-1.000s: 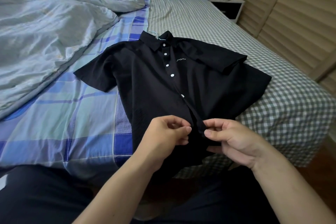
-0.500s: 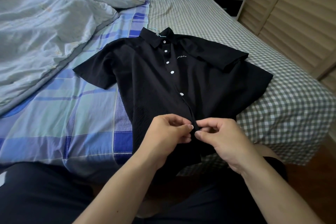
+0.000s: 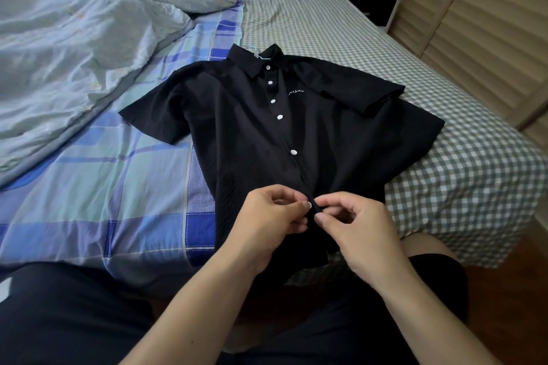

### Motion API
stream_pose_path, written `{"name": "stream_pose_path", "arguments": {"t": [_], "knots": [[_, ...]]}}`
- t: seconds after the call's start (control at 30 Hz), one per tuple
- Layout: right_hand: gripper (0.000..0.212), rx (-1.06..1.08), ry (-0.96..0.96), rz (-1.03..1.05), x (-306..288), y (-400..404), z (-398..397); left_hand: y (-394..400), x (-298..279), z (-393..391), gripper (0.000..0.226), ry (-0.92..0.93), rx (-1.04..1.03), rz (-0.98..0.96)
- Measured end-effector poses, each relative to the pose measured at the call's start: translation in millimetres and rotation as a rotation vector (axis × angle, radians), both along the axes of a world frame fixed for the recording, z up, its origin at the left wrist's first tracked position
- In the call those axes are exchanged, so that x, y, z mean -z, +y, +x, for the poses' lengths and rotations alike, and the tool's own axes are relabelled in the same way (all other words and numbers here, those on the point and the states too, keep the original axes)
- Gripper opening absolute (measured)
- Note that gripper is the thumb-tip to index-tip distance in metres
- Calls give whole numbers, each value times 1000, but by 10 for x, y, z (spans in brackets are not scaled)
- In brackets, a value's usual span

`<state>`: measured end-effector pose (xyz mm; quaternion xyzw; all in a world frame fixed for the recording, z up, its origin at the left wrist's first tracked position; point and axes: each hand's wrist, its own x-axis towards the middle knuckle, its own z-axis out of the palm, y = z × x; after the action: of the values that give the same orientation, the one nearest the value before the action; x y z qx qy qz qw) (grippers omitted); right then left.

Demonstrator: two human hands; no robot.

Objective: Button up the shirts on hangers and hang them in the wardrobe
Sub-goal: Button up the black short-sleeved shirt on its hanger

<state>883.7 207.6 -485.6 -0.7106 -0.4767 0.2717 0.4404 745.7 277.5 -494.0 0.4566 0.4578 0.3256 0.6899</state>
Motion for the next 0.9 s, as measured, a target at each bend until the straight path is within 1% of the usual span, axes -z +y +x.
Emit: {"name": "stream_pose_path", "arguments": {"t": [0.13,0.3,0.43,0.5,0.63,0.7,0.83,0.9], "knots": [[33,7,-19,4,27,20,-19,5,-20,-31,2,-28,12,2],[28,-3,52,13,29,-3,-15,43,-22,-6,7,-17,-7,17],[30,13,91,44,59,-3,-31,59,-35,20,6,-26,41,-8],[32,7,57,103,71,4,-59,70,-38,17,10,-44,96,-35],[27,-34,-106,231,133,18,-86,125,-22,-34,18,-133,208,-139],[27,-51,-71,245,164,27,-77,168,-8,-65,20,-185,254,-198],[32,-77,47,226,125,47,-19,217,6,-90,18,-215,297,-229],[26,-89,90,200,78,61,18,228,9,-89,17,-244,300,-239]]}}
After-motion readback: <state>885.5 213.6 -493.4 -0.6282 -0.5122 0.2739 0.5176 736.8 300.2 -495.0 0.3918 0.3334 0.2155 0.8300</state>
